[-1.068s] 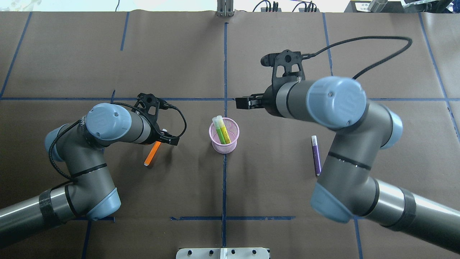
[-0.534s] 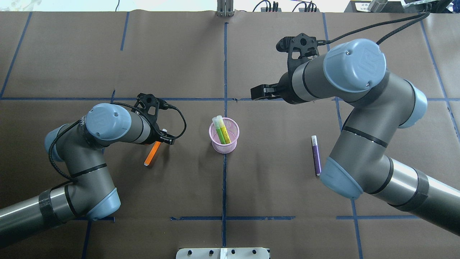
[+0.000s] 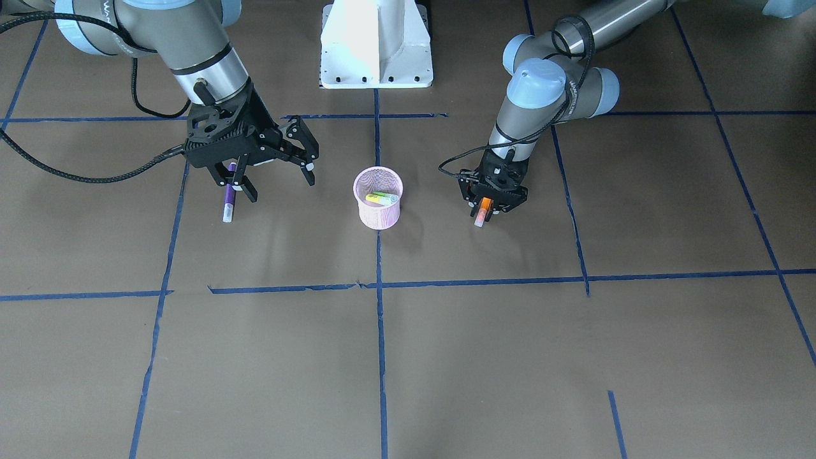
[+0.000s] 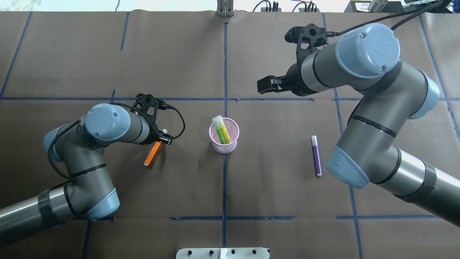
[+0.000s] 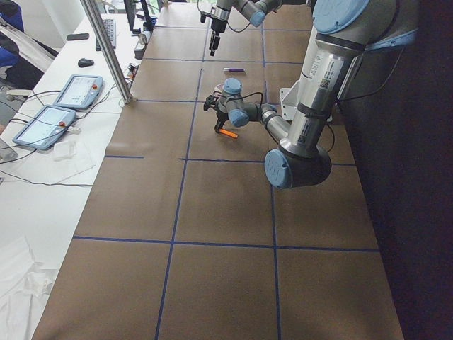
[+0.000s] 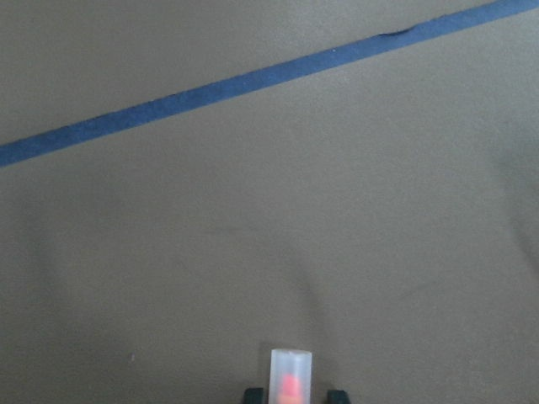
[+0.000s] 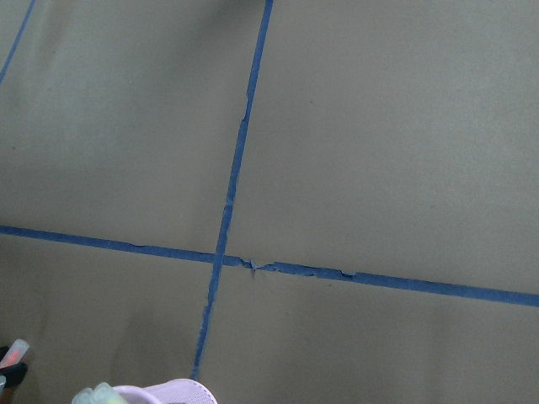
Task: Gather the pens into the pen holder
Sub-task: 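Lift the orange highlighter with the left gripper while the right gripper withdraws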
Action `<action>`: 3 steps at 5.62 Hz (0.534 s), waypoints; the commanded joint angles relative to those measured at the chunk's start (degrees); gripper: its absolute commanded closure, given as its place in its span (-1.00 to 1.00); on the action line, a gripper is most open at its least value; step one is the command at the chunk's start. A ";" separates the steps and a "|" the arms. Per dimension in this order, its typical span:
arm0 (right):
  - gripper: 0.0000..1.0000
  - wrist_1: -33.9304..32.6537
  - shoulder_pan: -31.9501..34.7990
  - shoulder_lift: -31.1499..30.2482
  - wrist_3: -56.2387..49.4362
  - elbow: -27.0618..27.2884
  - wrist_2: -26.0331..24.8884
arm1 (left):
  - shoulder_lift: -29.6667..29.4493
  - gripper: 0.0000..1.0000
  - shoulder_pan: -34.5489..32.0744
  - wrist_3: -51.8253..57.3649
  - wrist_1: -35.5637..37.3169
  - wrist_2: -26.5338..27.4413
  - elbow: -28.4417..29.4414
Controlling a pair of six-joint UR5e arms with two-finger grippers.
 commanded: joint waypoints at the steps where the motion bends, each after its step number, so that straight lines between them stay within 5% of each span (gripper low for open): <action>1: -1.00 -0.02 1.27 -0.03 -0.09 -0.08 2.17 | 0.02 0.76 0.02 0.00 0.02 0.00 0.00; 2: -1.00 -0.11 1.71 -0.21 -0.09 -0.08 2.71 | 0.02 1.00 -0.07 -0.09 0.11 0.00 -0.17; 3: -1.00 -0.11 2.50 -0.29 -0.09 -0.17 3.85 | -0.06 1.00 -0.07 -0.44 1.41 0.00 -1.04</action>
